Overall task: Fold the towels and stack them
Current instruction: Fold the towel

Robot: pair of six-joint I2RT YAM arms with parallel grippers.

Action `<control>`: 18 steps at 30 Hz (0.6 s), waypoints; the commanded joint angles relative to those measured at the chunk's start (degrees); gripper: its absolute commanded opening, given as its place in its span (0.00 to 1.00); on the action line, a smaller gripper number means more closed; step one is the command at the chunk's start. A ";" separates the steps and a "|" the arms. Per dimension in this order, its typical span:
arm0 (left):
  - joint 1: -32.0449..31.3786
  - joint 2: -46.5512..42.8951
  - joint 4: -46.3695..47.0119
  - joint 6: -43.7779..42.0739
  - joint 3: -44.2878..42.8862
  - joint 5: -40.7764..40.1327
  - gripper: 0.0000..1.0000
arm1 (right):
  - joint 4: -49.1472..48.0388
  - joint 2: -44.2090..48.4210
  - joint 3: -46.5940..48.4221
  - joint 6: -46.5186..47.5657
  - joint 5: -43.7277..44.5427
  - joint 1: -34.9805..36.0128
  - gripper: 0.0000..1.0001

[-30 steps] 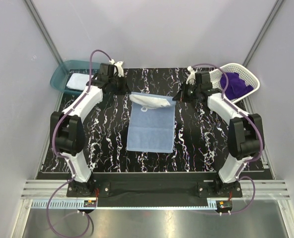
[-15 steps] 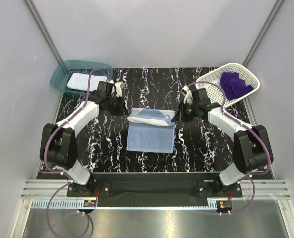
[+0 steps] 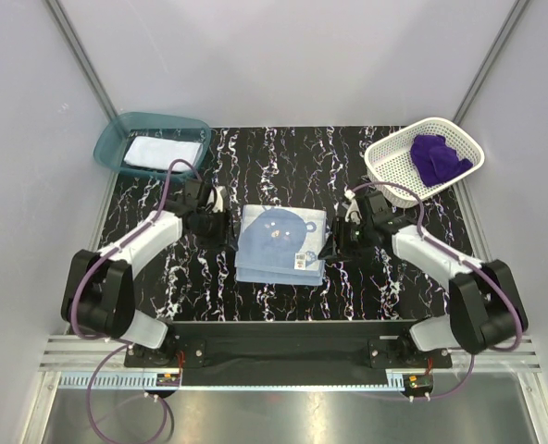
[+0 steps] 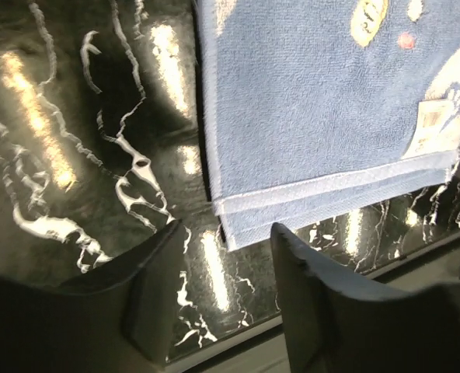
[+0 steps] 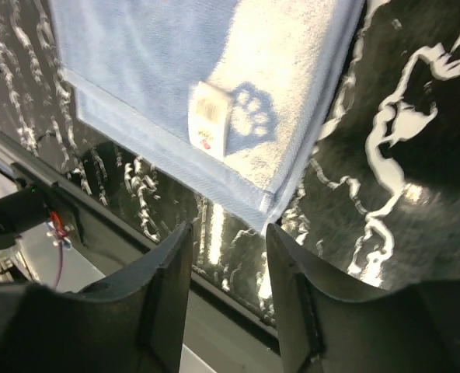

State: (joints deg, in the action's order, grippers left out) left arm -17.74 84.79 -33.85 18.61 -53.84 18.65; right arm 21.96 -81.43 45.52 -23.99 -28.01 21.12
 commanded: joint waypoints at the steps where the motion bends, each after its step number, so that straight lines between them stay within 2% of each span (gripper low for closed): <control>1: -0.81 -4.54 -1.58 2.03 -1.26 -6.70 0.55 | 1.68 6.54 0.19 -6.05 2.77 1.81 0.50; 6: -0.81 -3.06 6.41 7.39 3.20 -4.51 0.56 | -0.50 5.06 -0.69 -15.19 9.72 2.08 0.40; 9: -0.98 -1.13 10.28 8.81 6.37 -2.83 0.53 | -3.05 1.99 -1.48 -19.06 9.99 4.18 0.42; 12: -1.42 -0.16 12.39 9.95 6.91 -3.18 0.50 | -5.60 -0.47 -2.10 -20.48 11.66 6.72 0.41; 14: -1.60 0.19 14.50 11.35 7.35 -4.15 0.48 | -6.92 -1.89 -2.45 -20.92 13.06 7.26 0.36; 18: -1.69 1.86 16.88 13.64 8.40 -3.45 0.44 | -5.44 -6.01 -1.40 -20.40 16.93 9.19 0.35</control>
State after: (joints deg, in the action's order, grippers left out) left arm -19.18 86.11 -23.07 29.41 -45.91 15.33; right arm 18.06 -85.76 43.22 -42.94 -15.88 29.02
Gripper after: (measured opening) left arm 0.447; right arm 0.351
